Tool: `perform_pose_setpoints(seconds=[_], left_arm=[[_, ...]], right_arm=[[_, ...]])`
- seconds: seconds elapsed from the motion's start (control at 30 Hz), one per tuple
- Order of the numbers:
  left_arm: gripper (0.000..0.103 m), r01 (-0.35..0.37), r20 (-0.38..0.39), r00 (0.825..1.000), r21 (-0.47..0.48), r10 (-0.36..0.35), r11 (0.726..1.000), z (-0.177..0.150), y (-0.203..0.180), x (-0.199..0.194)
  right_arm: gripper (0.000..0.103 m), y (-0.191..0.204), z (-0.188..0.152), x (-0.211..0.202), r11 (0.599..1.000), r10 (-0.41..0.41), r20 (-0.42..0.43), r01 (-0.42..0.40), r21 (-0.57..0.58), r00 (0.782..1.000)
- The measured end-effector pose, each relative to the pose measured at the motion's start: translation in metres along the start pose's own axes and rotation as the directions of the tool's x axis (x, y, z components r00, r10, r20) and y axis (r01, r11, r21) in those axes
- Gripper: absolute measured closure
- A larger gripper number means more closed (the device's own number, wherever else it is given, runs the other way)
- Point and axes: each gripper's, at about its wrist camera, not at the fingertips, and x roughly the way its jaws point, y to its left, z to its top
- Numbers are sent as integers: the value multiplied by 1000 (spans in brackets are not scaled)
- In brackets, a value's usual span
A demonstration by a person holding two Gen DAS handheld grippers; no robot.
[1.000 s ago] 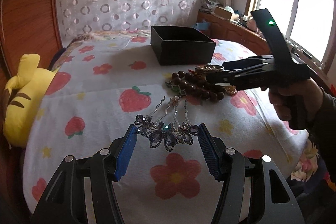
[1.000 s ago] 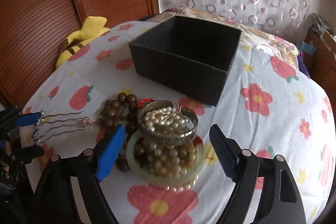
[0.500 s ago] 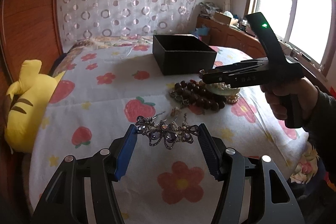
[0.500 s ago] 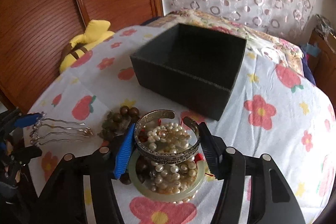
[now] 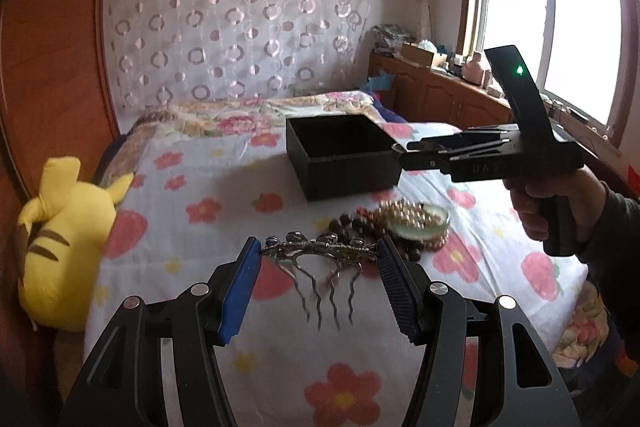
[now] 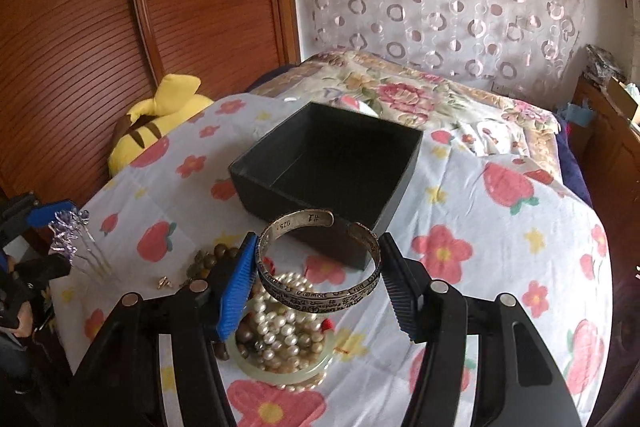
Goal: Organize jewelry
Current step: 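Carry the comb to the box with left tool while right tool lifts silver cuff, then open the left tool over the box while the right tool drops the cuff inside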
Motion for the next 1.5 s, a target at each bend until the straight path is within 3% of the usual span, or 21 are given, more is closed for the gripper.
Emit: perform_pose_setpoints(seconds=[0.3, 0.7, 0.83, 1.5], left_arm=[[46, -19, 36, 999, 19, 19, 1000, 24, 1, 0], [46, -47, 67, 997, 23, 45, 999, 59, 13, 16], [46, -53, 71, 996, 29, 51, 998, 70, 14, 23], [46, -28, 51, 998, 49, 26, 998, 135, -4, 93]], right_arm=[[40, -10, 26, 11, 1000, -17, 35, 16, 9, 999], [40, -10, 52, 49, 998, -62, -16, 62, -13, 998], [27, -12, 51, 46, 998, -66, -1, 66, -12, 998], [26, -47, 7, -6, 996, -69, 48, 66, 61, 996]])
